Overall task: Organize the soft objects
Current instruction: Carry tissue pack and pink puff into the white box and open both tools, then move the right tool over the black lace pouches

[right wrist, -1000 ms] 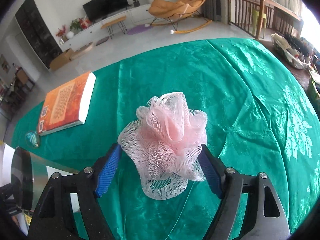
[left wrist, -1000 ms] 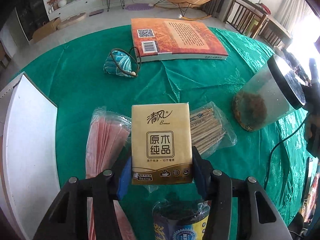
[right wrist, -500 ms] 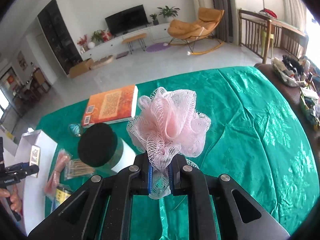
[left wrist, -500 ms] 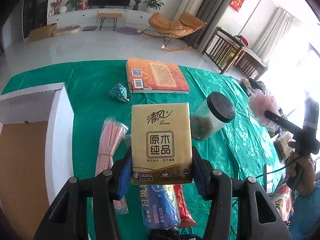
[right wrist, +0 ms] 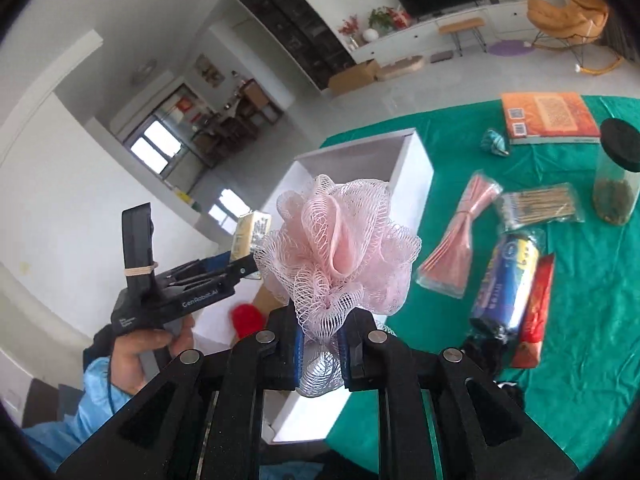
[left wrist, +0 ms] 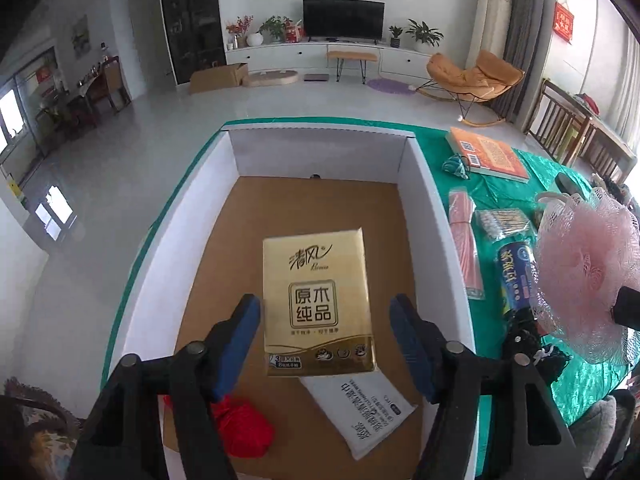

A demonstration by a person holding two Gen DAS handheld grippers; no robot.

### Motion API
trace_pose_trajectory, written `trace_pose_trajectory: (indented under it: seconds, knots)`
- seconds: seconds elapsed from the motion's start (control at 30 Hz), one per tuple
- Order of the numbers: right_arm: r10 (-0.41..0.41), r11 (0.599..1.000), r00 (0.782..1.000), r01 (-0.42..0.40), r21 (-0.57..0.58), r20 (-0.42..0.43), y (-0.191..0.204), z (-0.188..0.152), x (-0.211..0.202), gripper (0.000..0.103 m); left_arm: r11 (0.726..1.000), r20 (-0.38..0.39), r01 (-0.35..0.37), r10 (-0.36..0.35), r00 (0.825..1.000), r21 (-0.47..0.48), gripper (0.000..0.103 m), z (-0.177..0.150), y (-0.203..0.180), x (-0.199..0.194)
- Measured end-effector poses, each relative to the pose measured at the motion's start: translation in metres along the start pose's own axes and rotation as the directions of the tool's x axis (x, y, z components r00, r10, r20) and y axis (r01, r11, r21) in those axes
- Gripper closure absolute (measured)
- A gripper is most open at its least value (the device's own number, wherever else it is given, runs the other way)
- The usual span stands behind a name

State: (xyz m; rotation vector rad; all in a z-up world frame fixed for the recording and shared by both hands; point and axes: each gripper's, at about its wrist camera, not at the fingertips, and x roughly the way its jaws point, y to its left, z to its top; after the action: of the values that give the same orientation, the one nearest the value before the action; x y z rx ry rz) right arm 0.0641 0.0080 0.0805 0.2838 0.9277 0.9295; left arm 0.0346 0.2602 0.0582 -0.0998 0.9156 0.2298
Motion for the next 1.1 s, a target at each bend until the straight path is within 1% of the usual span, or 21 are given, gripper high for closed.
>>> trace_pose_trajectory:
  seconds: [0.03, 0.07, 0.1, 0.13, 0.2, 0.27, 0.37, 0.43, 0.5, 0.53, 0.57, 0.63, 0.67, 0.73, 0.77, 0.8, 0.83, 0.87, 0.93, 1.0, 1.1]
  knots:
    - [0.007, 1.000, 1.000, -0.007, -0.019, -0.011, 0.013, -0.003, 0.016, 0.069, 1.000, 0.010, -0.023, 0.023, 1.000, -0.016, 0.009, -0.005, 0.006, 0.001]
    - [0.019, 0.999, 0.999, -0.020, -0.031, -0.031, 0.022, -0.004, 0.031, 0.032, 0.999, 0.025, -0.034, 0.035, 0.999, -0.034, 0.007, -0.008, 0.011, 0.000]
    - [0.035, 0.999, 0.998, -0.037, -0.027, -0.056, 0.027, -0.005, 0.043, 0.015, 0.998, 0.037, -0.037, 0.039, 0.999, -0.047, 0.007, -0.011, 0.015, 0.000]
    - [0.043, 0.999, 0.997, -0.045, -0.019, -0.067, 0.029, -0.008, 0.051, 0.012, 0.998, 0.042, -0.033, 0.035, 0.999, -0.055, 0.007, -0.013, 0.016, 0.000]
    - [0.037, 0.999, 0.997, -0.039, -0.030, -0.061, 0.029, -0.012, 0.054, 0.012, 0.998, 0.059, -0.004, 0.008, 0.998, -0.067, 0.007, -0.016, 0.015, -0.001]
    - [-0.004, 0.999, 0.999, 0.003, -0.051, -0.034, 0.024, -0.021, 0.047, 0.012, 0.997, 0.081, 0.035, -0.029, 0.996, -0.070, 0.007, -0.017, 0.003, -0.003]
    - [-0.140, 0.985, 0.990, 0.140, -0.102, 0.011, 0.006, -0.040, 0.030, 0.012, 0.993, 0.103, 0.106, -0.100, 0.990, -0.049, 0.007, -0.023, -0.019, -0.008]
    - [-0.267, 0.953, 0.962, 0.271, -0.132, 0.048, -0.020, -0.062, 0.015, 0.012, 0.989, 0.118, 0.148, -0.144, 0.983, -0.029, 0.007, -0.027, -0.040, -0.014]
    - [-0.424, 0.894, 0.904, 0.428, -0.135, 0.058, -0.058, -0.088, 0.008, 0.012, 0.983, 0.131, 0.186, -0.183, 0.974, -0.010, 0.007, -0.032, -0.059, -0.017]
    - [-0.470, 0.874, 0.882, 0.469, -0.129, 0.025, -0.078, -0.098, 0.009, 0.011, 0.979, 0.134, 0.205, -0.203, 0.970, 0.001, 0.007, -0.035, -0.068, -0.018]
    - [-0.480, 0.872, 0.877, 0.474, -0.125, -0.020, -0.093, -0.106, 0.011, 0.011, 0.975, 0.130, 0.223, -0.223, 0.966, 0.010, 0.007, -0.037, -0.078, -0.018]
    - [-0.444, 0.892, 0.889, 0.426, -0.153, -0.111, -0.112, -0.117, 0.029, 0.011, 0.966, 0.110, 0.257, -0.260, 0.959, 0.035, 0.007, -0.041, -0.095, -0.019]
    - [-0.444, 0.889, 0.888, 0.420, -0.183, -0.120, -0.113, -0.121, 0.038, 0.011, 0.962, 0.100, 0.269, -0.272, 0.957, 0.047, 0.007, -0.042, -0.104, -0.017]
    - [-0.451, 0.878, 0.889, 0.425, -0.220, -0.080, -0.115, -0.121, 0.052, 0.013, 0.958, 0.082, 0.278, -0.282, 0.956, 0.067, 0.007, -0.045, -0.121, -0.018]
    - [-0.486, 0.860, 0.871, 0.462, -0.218, -0.072, -0.122, -0.120, 0.057, 0.016, 0.955, 0.076, 0.285, -0.291, 0.954, 0.076, 0.007, -0.046, -0.127, -0.018]
    - [-0.543, 0.831, 0.836, 0.521, -0.196, -0.082, -0.134, -0.118, 0.062, 0.019, 0.952, 0.073, 0.294, -0.300, 0.951, 0.086, 0.007, -0.048, -0.132, -0.020]
    - [-0.578, 0.813, 0.812, 0.565, -0.141, -0.084, -0.147, -0.118, 0.057, 0.029, 0.948, 0.073, 0.302, -0.310, 0.948, 0.098, 0.007, -0.052, -0.136, -0.021]
    - [-0.593, 0.803, 0.804, 0.589, -0.090, -0.039, -0.156, -0.117, 0.044, 0.037, 0.945, 0.072, 0.307, -0.316, 0.946, 0.111, 0.007, -0.054, -0.142, -0.021]
    - [-0.651, 0.758, 0.758, 0.652, 0.018, -0.035, -0.181, -0.111, 0.018, 0.043, 0.941, 0.059, 0.310, -0.319, 0.946, 0.134, 0.007, -0.059, -0.155, -0.018]
    - [-0.707, 0.701, 0.707, 0.705, 0.106, -0.020, -0.212, -0.095, -0.007, 0.043, 0.933, 0.034, 0.330, -0.338, 0.941, 0.145, 0.007, -0.062, -0.171, -0.013]
    - [-0.770, 0.621, 0.636, 0.728, 0.291, 0.050, -0.261, -0.060, -0.055, 0.040, 0.918, -0.006, 0.373, -0.376, 0.927, 0.138, 0.007, -0.069, -0.193, -0.006]
